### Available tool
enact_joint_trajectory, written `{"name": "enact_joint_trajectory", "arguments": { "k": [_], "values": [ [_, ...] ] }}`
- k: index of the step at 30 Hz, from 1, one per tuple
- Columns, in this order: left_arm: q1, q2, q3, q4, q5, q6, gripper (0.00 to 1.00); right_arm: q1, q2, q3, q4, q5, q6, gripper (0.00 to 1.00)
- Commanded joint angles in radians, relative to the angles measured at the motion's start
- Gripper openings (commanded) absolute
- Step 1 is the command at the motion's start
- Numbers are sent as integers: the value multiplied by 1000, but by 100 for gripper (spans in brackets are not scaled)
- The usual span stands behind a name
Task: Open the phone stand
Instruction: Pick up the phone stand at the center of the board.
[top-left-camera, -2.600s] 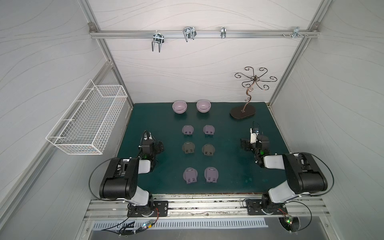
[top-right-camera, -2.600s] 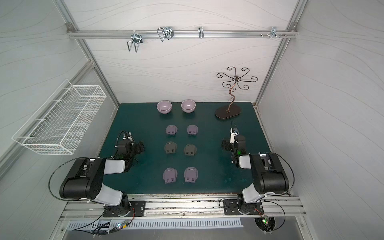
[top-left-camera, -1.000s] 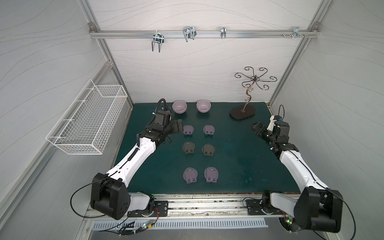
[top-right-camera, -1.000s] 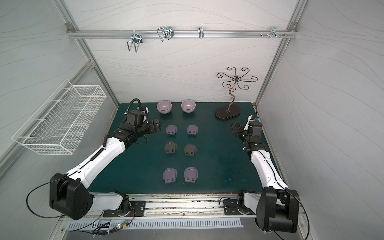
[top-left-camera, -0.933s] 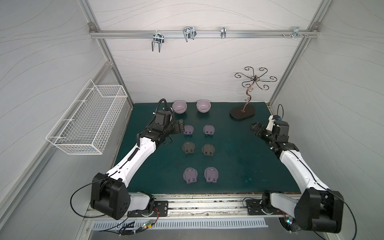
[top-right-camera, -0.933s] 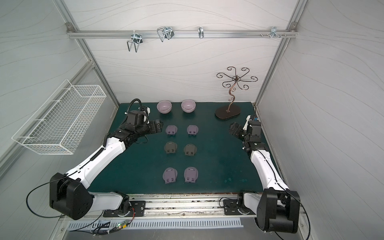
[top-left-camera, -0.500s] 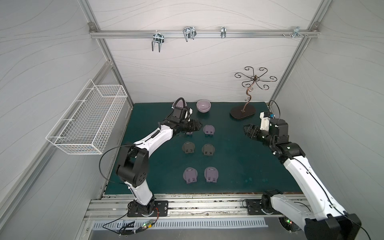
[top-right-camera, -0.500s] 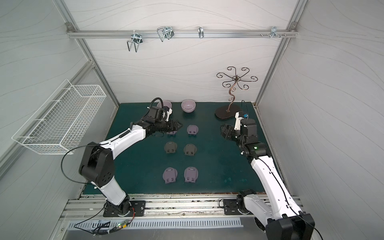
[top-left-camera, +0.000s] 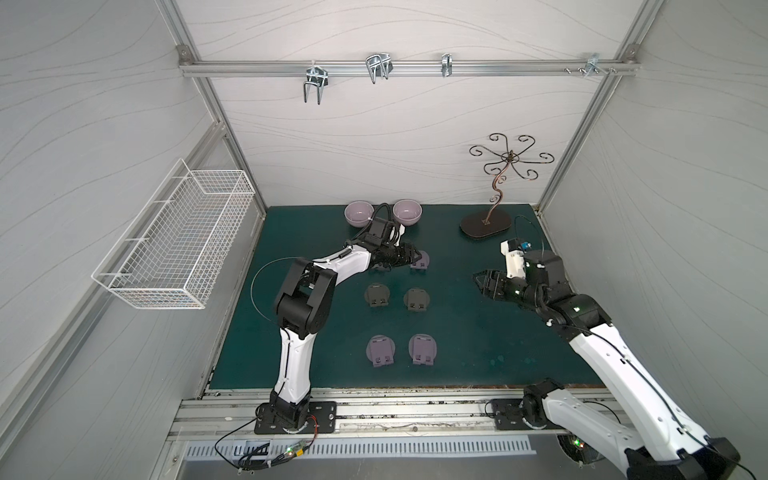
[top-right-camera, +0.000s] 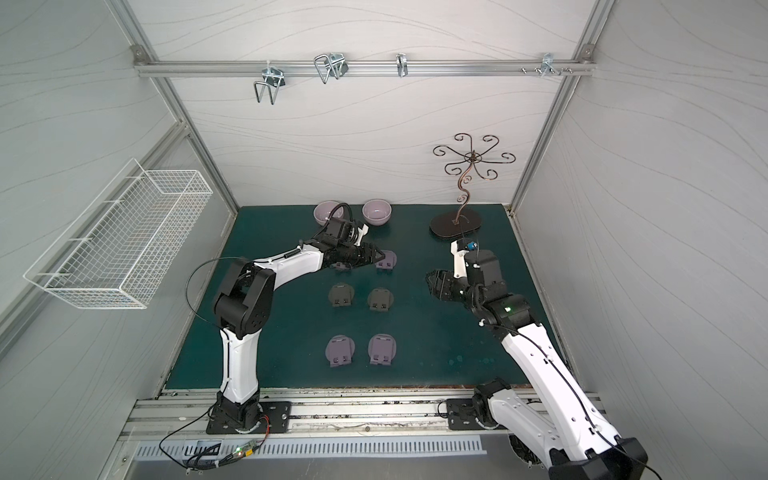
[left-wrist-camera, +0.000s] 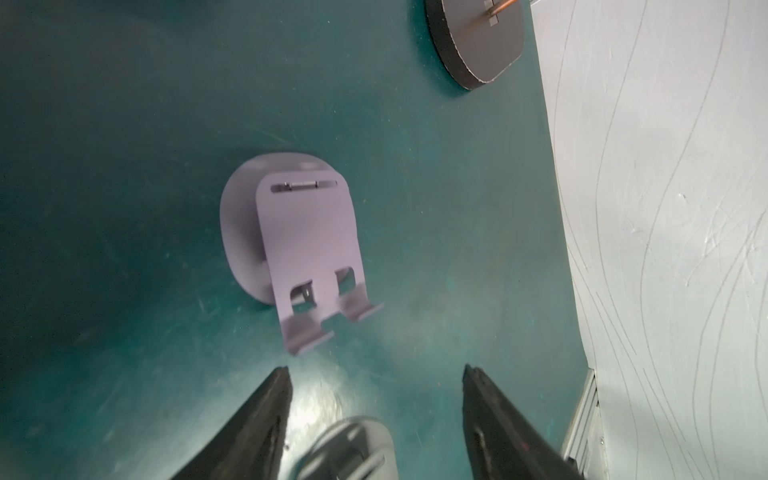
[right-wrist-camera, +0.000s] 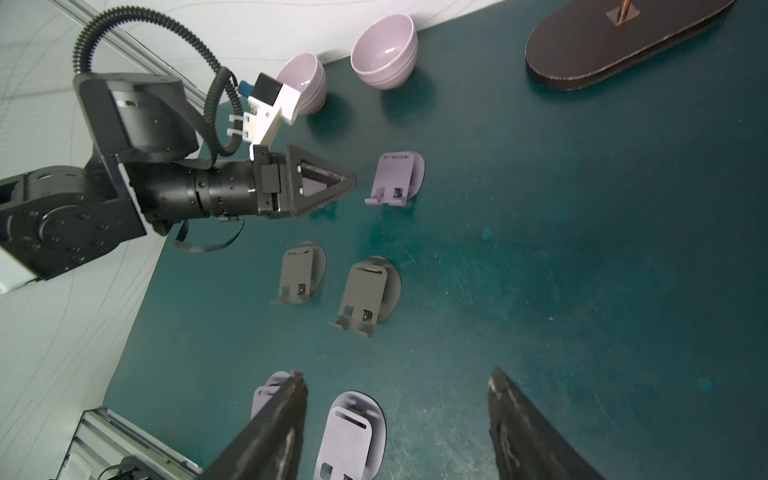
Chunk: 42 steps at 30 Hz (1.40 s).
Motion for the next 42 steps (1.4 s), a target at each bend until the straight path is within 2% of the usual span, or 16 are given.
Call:
{"name": "enact_joint_trajectory", "arguments": {
  "k": [1,18,25,33,42],
  "values": [
    [-1,53,85,49,38,-4,66,20,33,-14,7,-10,15,69],
    [31,211,207,71,86,-16,63,34,105,-43,74,-13,31,69],
    [59,187,161,148,50,-51,61,39,145,-43,92,-18,34,69],
    [65,262,273,57,90,-17,64,43,173,-51,112,-17,39,68],
    [56,291,271,75,145,-22,64,45,197,-62,127,-18,43,68]
  ]
}}
